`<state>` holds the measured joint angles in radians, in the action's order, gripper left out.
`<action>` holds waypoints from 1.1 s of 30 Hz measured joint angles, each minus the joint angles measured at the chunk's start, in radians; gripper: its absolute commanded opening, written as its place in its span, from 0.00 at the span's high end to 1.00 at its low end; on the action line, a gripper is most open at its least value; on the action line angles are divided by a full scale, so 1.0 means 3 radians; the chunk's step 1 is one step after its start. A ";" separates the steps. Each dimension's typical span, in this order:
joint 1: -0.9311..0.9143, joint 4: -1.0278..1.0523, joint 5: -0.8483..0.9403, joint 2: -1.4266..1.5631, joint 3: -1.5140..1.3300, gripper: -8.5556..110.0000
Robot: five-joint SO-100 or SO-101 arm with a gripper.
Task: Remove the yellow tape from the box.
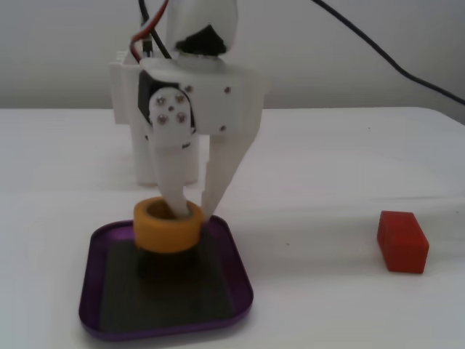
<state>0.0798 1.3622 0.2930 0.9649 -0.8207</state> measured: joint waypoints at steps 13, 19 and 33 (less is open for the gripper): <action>-0.0143 0.1130 -0.0169 0.0210 0.0982 0.93; -0.0225 0.0961 -0.0179 0.1120 -0.0276 0.93; -0.0189 -0.0890 -0.0159 0.2536 -0.3610 0.93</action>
<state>0.0230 1.0953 0.2454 1.7257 -1.9037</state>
